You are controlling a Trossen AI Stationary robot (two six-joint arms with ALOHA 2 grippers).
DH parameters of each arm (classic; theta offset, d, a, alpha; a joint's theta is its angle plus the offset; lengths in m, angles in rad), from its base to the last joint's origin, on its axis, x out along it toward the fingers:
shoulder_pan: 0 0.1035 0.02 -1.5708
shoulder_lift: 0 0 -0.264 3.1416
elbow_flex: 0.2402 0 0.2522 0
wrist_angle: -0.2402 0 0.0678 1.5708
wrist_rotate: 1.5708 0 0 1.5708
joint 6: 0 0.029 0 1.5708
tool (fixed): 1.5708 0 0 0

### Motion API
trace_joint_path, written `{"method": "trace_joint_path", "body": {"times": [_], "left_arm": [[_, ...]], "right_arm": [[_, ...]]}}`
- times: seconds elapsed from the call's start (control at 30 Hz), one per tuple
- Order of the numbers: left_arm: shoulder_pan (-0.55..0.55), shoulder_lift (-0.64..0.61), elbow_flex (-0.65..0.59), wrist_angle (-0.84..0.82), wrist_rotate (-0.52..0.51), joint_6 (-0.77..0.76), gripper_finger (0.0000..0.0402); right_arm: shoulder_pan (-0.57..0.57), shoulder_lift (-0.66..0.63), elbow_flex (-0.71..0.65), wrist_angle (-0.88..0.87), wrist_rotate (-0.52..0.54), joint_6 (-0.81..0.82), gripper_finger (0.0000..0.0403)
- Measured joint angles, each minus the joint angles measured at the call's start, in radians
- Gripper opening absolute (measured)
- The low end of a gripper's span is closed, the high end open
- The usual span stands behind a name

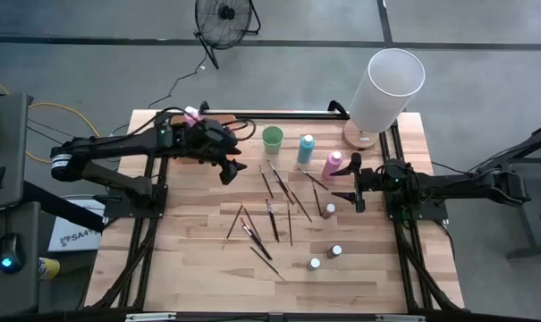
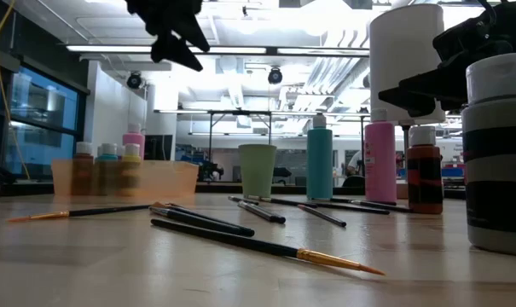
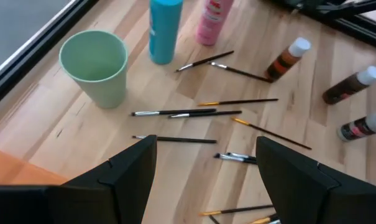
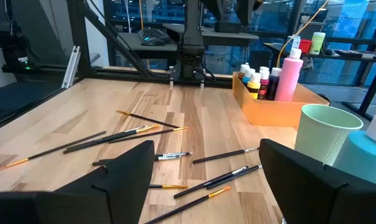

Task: Pick & Place Paint Supplies
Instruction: Put the brown paint bottle into the orange bin

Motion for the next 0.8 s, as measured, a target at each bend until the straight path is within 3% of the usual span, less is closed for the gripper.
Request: {"method": "trace_joint_path", "body": {"times": [0.27,0.43,0.67,0.8], "left_arm": [[-0.108,-0.048,0.000,-0.001,-0.046,-0.130,0.0267],[-0.147,-0.048,0.000,0.016,-0.061,-0.252,0.0267],[-0.202,-0.048,0.000,0.148,-0.118,-0.313,0.0267],[-0.205,-0.048,0.000,0.202,-0.137,-0.318,0.0267]], "right_arm": [[0.000,0.000,0.000,0.000,0.003,0.000,0.0286],[0.000,0.000,0.000,0.007,0.081,0.006,0.0286],[0.000,0.000,0.000,0.003,0.078,0.084,0.0286],[0.000,-0.003,0.000,0.016,-0.017,0.276,0.0286]]}}
